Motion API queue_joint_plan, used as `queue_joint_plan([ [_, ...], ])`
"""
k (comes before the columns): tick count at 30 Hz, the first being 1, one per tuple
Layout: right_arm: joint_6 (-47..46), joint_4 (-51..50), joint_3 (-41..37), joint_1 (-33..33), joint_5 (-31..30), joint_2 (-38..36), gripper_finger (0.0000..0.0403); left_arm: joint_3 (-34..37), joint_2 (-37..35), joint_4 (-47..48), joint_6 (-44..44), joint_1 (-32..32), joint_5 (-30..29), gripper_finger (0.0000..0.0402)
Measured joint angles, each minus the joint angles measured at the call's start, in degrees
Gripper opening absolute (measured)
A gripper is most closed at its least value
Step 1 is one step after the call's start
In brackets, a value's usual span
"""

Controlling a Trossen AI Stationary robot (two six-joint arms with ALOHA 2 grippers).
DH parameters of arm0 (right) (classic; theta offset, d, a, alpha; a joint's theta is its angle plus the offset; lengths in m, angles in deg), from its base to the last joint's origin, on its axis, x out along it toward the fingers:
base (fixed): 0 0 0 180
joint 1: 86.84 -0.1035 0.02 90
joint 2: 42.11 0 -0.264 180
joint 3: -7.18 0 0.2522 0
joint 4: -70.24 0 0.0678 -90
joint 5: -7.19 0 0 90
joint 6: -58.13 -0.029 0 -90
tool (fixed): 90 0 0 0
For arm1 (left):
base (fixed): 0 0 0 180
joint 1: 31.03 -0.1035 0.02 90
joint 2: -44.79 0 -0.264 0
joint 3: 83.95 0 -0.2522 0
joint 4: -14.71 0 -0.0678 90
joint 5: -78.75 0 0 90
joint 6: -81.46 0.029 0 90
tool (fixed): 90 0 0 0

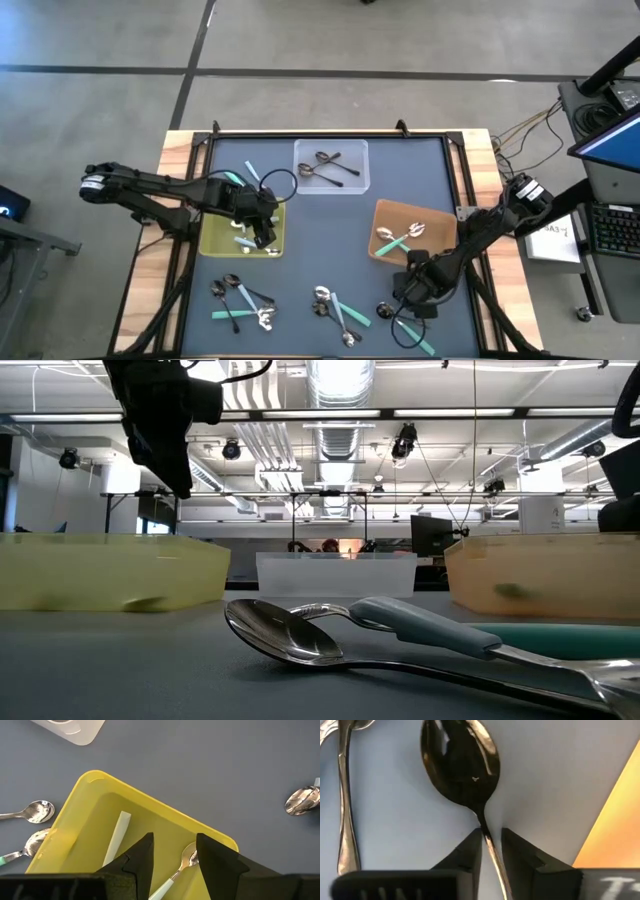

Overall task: Sort silverware by color (type)
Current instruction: Put the black spoon into the transparent bin

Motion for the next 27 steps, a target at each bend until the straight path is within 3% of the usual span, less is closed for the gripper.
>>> queue_joint_plan([
  [5,-0.56,0.41,0.00,-0.04,1.47,0.01,0.0017,1.10,0.00,-0.66,-1.09,-0.01,0.02,0.0130],
  [11,-4.37,0.63,-0.06,0.29,2.59,-2.10,0.0011,2.17,0.00,-0.71,-3.60,0.16,0.09,0.0130],
  [16,-6.80,1.75,-0.25,0.01,4.46,-8.12,0.0010,2.17,0.00,-4.82,-3.56,0.63,2.86,0.0130],
  [27,-12.41,6.44,-0.13,3.48,-24.95,-20.80,0.0009,2.17,0.00,-27.58,1.90,2.45,3.57,0.0130],
])
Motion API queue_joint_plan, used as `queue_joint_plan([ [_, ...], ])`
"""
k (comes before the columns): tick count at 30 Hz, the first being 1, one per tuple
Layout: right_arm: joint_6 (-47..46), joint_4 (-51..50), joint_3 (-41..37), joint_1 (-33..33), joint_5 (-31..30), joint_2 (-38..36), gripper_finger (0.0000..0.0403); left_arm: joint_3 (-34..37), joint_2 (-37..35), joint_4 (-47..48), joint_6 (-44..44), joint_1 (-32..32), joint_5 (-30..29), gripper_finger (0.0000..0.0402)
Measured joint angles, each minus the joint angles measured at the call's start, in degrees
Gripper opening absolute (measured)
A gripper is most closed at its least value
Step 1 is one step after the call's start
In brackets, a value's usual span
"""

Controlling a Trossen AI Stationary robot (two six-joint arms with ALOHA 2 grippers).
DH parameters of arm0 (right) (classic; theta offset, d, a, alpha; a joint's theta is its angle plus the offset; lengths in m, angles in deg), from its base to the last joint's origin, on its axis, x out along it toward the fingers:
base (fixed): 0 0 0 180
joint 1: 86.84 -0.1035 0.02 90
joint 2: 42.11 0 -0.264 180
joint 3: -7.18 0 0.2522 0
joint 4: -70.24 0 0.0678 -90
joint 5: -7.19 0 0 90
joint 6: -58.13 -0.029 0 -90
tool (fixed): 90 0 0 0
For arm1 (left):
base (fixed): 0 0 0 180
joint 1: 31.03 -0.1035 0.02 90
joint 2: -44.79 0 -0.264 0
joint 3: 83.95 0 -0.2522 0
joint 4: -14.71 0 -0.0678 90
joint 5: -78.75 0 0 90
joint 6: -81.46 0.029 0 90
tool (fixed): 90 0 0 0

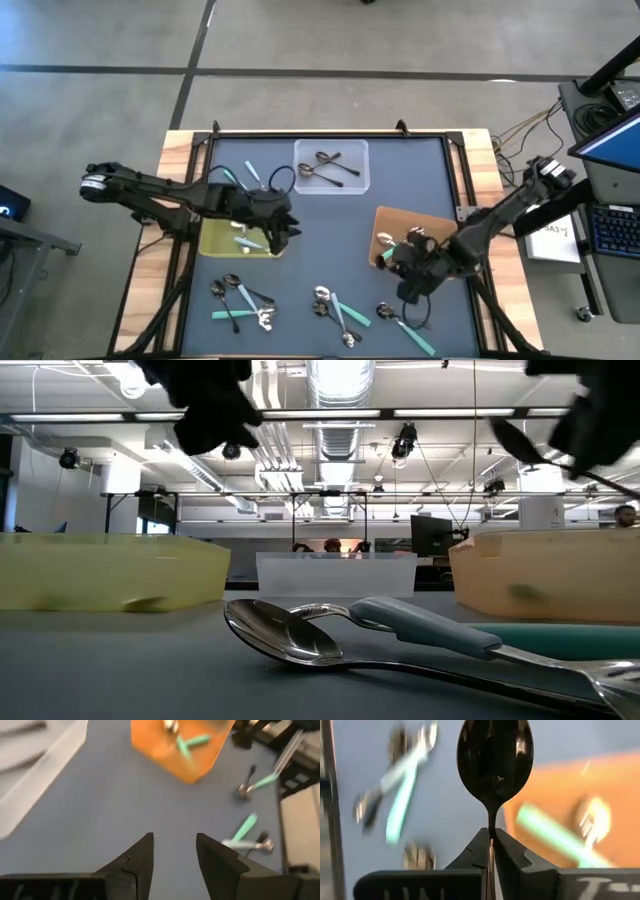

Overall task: Sort silverware by color (type)
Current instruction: Put the black spoon into the transparent bin

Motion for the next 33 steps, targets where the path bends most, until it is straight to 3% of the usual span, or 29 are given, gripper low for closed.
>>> queue_joint_plan([
  [4,5.33,6.59,0.02,3.01,-11.89,-1.11,0.0009,0.00,0.81,-8.62,0.32,-0.03,-0.51,0.0130],
  [9,16.31,15.86,0.02,9.10,-17.35,0.32,0.0009,-0.05,4.60,-20.22,0.32,-0.08,-0.51,0.0130],
  [13,18.76,17.81,0.02,15.42,-22.94,0.54,0.0009,-1.66,6.89,-21.73,0.49,-0.08,-0.54,0.0130],
  [18,20.18,20.47,0.02,23.45,-20.84,-0.09,0.0009,-4.08,9.17,-22.02,3.21,-0.06,-3.37,0.0130],
  [21,27.33,25.94,0.02,26.01,-17.87,-0.08,0.0009,-6.10,10.91,-22.11,3.37,-0.12,-9.04,0.0130],
  [27,45.12,35.31,0.06,32.24,-18.59,0.82,0.0009,-10.30,12.70,-20.82,3.37,-0.14,-18.72,0.0130],
  [33,50.82,40.01,0.07,42.58,-17.55,4.98,0.0009,-15.92,12.35,-15.04,7.20,-0.12,-21.71,0.0130],
])
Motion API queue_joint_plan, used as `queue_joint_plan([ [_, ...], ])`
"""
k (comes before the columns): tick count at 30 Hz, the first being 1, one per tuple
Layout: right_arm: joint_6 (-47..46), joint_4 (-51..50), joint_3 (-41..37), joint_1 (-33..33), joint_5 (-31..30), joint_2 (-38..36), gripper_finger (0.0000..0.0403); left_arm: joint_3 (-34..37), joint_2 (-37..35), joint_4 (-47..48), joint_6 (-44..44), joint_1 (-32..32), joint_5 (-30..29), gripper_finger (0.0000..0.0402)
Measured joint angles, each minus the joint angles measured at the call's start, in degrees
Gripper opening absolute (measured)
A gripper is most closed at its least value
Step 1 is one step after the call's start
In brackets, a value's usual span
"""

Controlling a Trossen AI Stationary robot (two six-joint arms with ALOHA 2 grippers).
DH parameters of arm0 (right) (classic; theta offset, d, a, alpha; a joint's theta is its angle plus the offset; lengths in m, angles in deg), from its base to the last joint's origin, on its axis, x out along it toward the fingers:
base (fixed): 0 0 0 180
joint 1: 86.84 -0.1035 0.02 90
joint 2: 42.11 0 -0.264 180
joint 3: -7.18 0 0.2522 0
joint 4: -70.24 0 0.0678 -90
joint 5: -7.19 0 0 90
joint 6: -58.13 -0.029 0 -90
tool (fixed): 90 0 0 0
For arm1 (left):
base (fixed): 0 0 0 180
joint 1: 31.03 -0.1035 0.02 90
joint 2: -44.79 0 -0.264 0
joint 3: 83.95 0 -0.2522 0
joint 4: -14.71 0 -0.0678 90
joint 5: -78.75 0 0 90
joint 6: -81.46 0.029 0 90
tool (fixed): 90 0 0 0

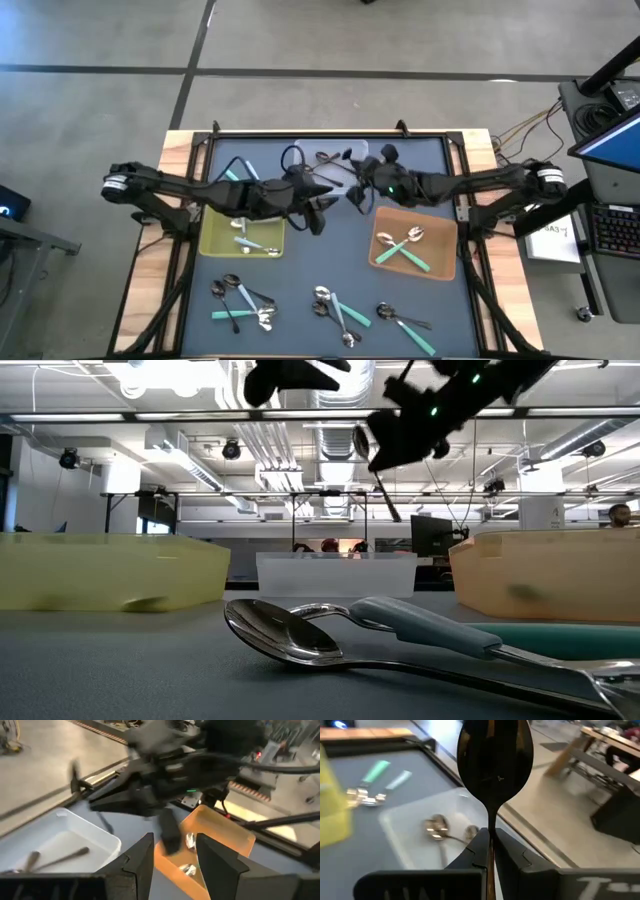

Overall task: Sort silverware by color (type)
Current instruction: Put the black spoon into the transparent bin

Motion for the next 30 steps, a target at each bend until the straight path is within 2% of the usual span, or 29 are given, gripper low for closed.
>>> queue_joint_plan([
  [3,0.86,3.04,0.00,4.76,4.05,3.62,0.0009,-4.14,0.06,5.74,3.99,-0.14,-0.61,0.0130],
  [5,0.67,5.63,0.00,7.12,7.11,6.24,0.0009,-7.12,0.13,10.15,5.74,-0.20,-3.08,0.0130],
  [7,0.59,7.16,0.00,8.92,8.35,8.53,0.0010,-9.99,0.15,15.52,6.30,-0.33,-8.09,0.0130],
  [11,1.67,6.12,0.21,10.77,8.48,10.73,0.0027,-15.65,0.14,28.23,6.03,-0.63,-21.66,0.0130],
  [13,1.78,4.08,0.66,11.02,9.93,10.51,0.0040,-18.46,0.13,34.72,5.97,-0.89,-25.54,0.0130],
  [17,1.40,-0.16,1.14,10.99,14.63,8.23,0.0071,-22.63,0.11,43.38,5.10,-2.26,-25.91,0.0130],
  [21,-3.78,-5.02,2.07,11.02,19.47,4.75,0.0096,-23.49,0.04,44.72,7.42,-4.76,-25.93,0.0130],
  [23,-10.03,-12.11,3.04,10.99,23.30,2.59,0.0099,-23.49,0.04,45.01,8.14,-6.35,-25.30,0.0130],
  [26,-19.79,-25.05,4.14,10.99,30.47,-1.02,0.0096,-23.49,0.09,45.23,8.29,-8.86,-21.05,0.0130],
  [30,-26.64,-39.83,3.71,9.11,40.51,-5.06,0.0087,-23.19,0.13,44.82,8.79,-11.10,-14.96,0.0130],
])
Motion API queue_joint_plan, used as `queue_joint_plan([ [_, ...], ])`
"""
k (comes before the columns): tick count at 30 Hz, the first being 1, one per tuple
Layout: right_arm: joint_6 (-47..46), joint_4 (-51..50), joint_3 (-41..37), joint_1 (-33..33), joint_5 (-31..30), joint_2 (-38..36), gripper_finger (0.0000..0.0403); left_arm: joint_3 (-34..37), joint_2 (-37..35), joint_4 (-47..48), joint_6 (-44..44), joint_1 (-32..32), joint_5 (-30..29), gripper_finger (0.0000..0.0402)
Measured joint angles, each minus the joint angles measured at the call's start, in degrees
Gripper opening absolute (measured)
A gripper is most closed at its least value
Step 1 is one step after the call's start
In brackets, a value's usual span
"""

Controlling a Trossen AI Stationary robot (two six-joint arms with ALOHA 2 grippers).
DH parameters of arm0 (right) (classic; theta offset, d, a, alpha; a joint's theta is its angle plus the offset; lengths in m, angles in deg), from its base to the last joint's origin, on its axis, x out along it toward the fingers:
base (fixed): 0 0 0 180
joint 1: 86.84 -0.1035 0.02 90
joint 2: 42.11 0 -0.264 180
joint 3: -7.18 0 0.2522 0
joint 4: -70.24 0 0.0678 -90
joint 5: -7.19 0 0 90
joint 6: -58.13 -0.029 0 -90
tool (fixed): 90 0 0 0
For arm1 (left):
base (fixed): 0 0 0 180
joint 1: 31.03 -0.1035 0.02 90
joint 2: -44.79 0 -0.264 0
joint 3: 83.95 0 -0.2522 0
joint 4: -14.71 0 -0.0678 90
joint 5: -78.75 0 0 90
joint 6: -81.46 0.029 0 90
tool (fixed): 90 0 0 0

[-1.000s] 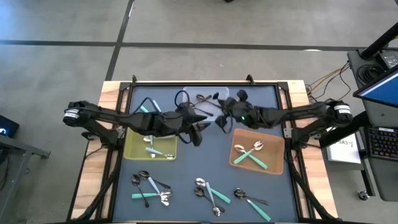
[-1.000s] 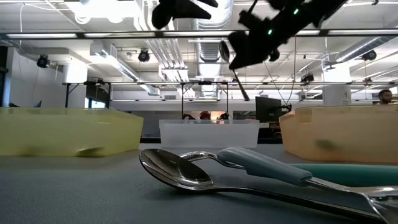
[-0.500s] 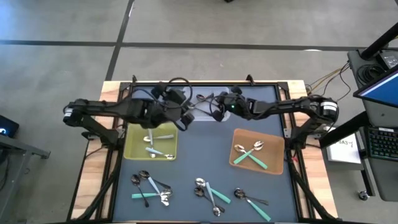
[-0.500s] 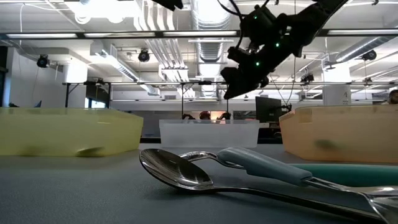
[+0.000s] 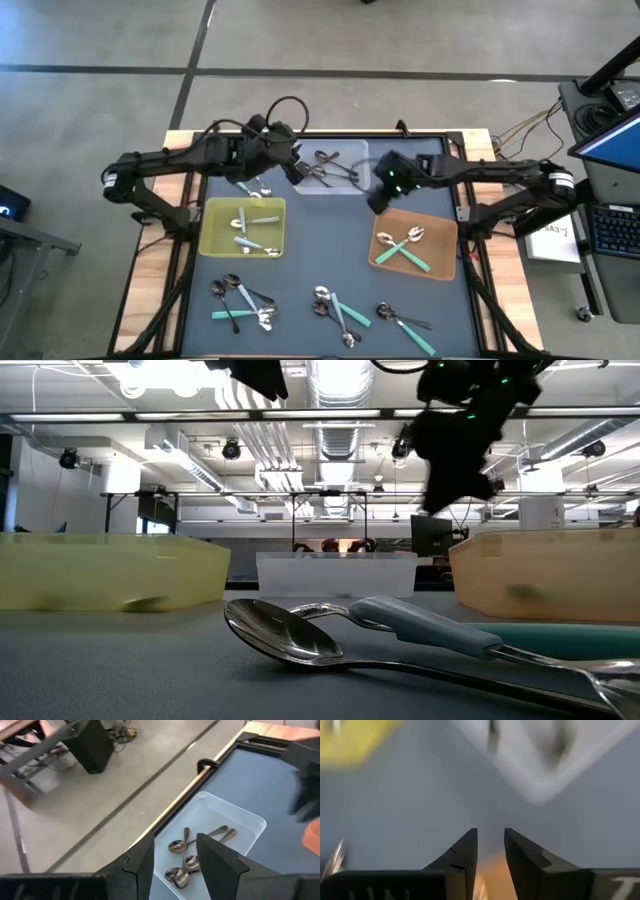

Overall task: Sort silverware by color (type)
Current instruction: Put the black spoon into the transparent bin

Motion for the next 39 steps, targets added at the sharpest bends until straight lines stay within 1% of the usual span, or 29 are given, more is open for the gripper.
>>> queue_joint_plan([
  [2,-3.02,-5.75,-0.71,-2.35,4.36,-1.04,0.0083,0.47,0.05,-0.32,1.19,-0.08,0.54,0.0130],
  [3,-4.94,-7.36,-1.14,-4.00,5.45,-1.33,0.0081,0.58,0.14,-0.29,1.41,-0.06,0.62,0.0130],
  [5,-8.52,-8.71,-2.26,-8.09,5.94,-1.98,0.0078,0.63,0.20,-0.28,1.14,0.29,0.94,0.0130],
  [8,-14.00,-8.12,-3.99,-15.34,6.05,-2.25,0.0078,0.69,0.20,-0.56,-1.02,1.12,2.87,0.0130],
  [13,-22.55,-7.89,-4.93,-28.23,1.49,-1.62,0.0090,0.78,0.20,-0.59,-4.51,4.03,5.22,0.0130],
  [17,-27.97,-6.60,-4.95,-37.27,-0.31,-1.23,0.0102,0.87,0.20,-0.58,-7.48,7.19,5.31,0.0130],
  [24,-29.32,-4.27,-4.97,-50.99,-1.01,-1.22,0.0103,0.89,0.20,-0.62,-12.14,14.57,5.19,0.0130],
  [26,-29.73,-4.08,-5.24,-53.85,-1.04,-1.22,0.0098,0.89,0.20,-0.60,-14.00,16.60,3.94,0.0130],
  [28,-30.81,-4.03,-5.82,-56.10,-1.46,-1.22,0.0092,0.89,0.20,-0.18,-16.08,18.71,1.35,0.0130],
  [32,-34.59,-2.14,-8.24,-59.07,-3.18,-1.22,0.0081,0.89,0.20,0.43,-19.96,22.45,-2.96,0.0130],
  [35,-35.11,3.26,-10.59,-60.20,-3.24,-0.13,0.0075,0.89,0.20,0.43,-22.58,24.68,-3.51,0.0130],
  [39,-31.18,10.56,-11.24,-61.68,-2.52,4.68,0.0075,0.89,0.20,0.17,-24.60,26.94,-4.83,0.0130],
])
